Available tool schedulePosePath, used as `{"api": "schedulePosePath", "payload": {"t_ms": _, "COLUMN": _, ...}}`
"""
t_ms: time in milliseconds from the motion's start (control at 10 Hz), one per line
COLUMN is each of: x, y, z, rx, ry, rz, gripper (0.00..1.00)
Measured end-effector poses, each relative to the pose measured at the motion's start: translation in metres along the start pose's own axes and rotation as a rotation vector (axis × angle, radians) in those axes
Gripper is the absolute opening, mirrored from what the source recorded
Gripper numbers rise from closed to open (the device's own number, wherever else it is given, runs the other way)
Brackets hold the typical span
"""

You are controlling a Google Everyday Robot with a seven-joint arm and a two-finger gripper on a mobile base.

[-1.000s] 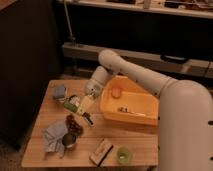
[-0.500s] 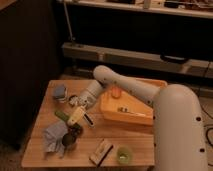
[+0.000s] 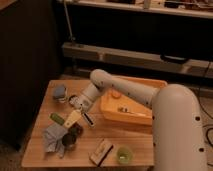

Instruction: Place pepper in metal cup

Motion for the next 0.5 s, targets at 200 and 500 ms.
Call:
{"api": "schedulePosePath", "payload": {"t_ms": 200, "x": -0.002, "y": 0.004, "z": 0.006, "rx": -0.003, "ry": 0.015, "rz": 0.014, "gripper": 0.0}}
{"api": "schedulePosePath", "payload": {"t_ms": 500, "x": -0.004, "y": 0.006, "z": 0.017, "rx": -0.025, "ry": 0.041, "rz": 0.024, "gripper": 0.0}}
